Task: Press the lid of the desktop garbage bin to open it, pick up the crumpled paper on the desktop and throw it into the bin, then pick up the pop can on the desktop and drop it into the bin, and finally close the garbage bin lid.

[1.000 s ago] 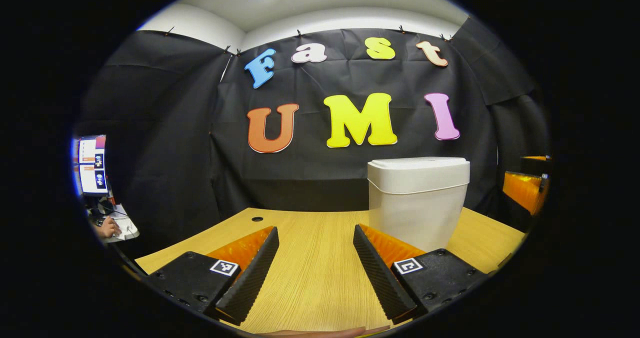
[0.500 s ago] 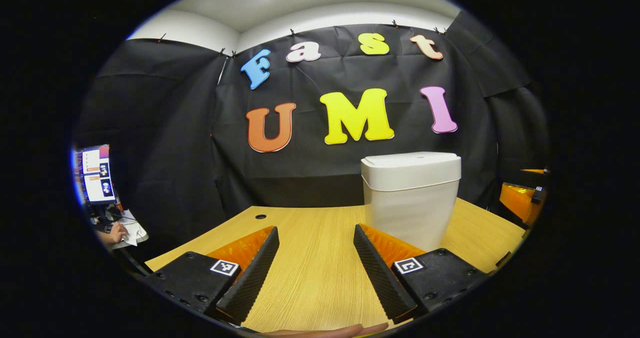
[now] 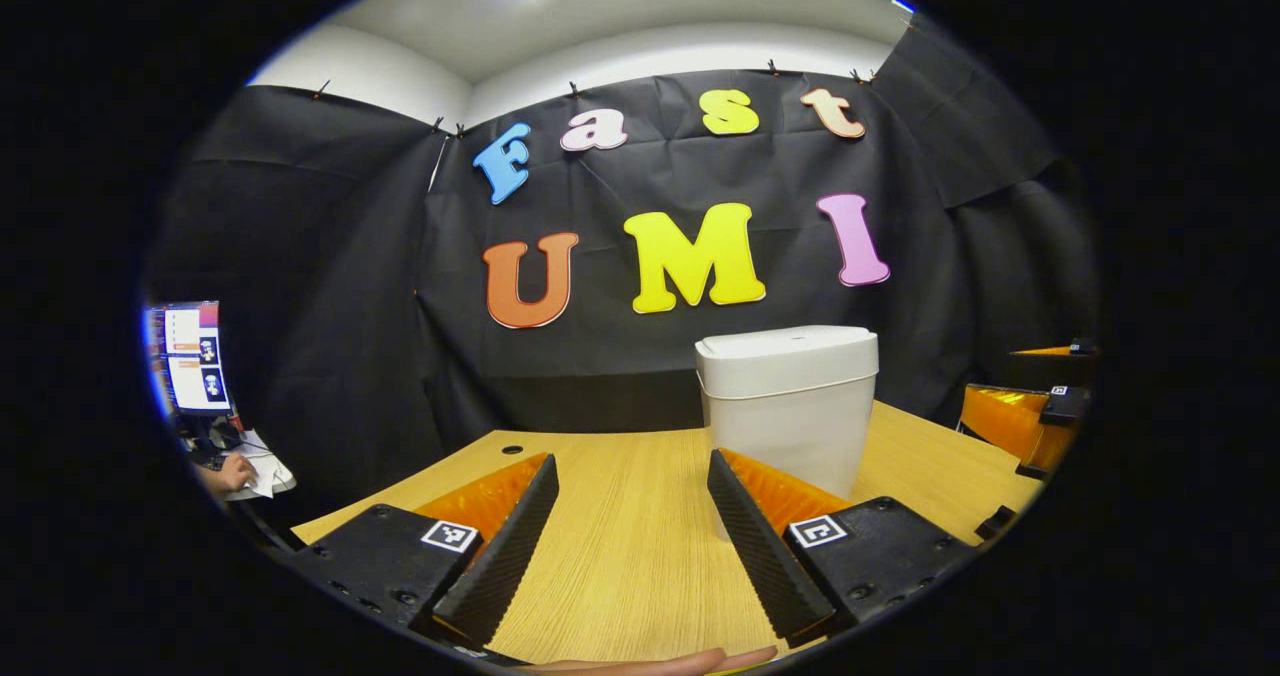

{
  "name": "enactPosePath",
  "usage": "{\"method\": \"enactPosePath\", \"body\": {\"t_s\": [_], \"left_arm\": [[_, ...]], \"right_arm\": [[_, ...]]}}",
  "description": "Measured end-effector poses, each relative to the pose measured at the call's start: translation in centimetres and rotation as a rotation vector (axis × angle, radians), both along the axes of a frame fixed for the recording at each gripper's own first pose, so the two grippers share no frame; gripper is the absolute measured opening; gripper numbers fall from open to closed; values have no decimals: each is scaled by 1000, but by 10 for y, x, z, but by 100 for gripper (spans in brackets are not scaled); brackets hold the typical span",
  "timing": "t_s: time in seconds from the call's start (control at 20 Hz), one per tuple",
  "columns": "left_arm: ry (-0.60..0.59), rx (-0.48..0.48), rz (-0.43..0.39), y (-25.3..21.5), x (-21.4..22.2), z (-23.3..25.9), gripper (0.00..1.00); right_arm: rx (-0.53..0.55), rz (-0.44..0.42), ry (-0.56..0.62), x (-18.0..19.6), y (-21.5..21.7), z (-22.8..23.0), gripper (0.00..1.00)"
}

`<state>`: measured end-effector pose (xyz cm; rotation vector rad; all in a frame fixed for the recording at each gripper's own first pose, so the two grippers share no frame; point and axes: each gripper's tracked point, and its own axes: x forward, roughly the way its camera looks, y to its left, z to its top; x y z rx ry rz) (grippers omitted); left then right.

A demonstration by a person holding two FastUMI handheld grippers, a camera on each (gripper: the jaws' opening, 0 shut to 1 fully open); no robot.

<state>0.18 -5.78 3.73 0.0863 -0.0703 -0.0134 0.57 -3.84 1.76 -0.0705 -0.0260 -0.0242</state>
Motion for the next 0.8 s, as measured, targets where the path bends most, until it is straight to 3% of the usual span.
{"method": "enactPosePath", "body": {"t_s": [0.2,0.25,0.3,0.4,0.45,0.65,0.7,0.75,0.8], "left_arm": [[6,-9,-13,-3,-3,0,98],[11,-11,-13,-3,-3,-2,98],[17,-14,-20,-6,-3,-4,98],[28,-24,-29,-9,-1,-7,98],[32,-22,-34,-10,-2,-8,98],[46,-16,-39,-13,0,-13,98],[48,-17,-42,-13,0,-13,98],[51,-18,-41,-13,0,-14,98],[52,-17,-40,-12,0,-14,98]], "right_arm": [[26,37,-15,-7,16,3,93],[29,49,-18,-8,18,2,98],[21,53,-19,-7,18,2,93],[11,42,-21,-7,16,2,93],[11,48,-19,-7,18,1,98],[12,51,-15,-7,17,1,93],[12,45,-17,-6,15,2,98],[13,41,-18,-6,14,2,89],[13,40,-15,-5,14,0,93]]}}
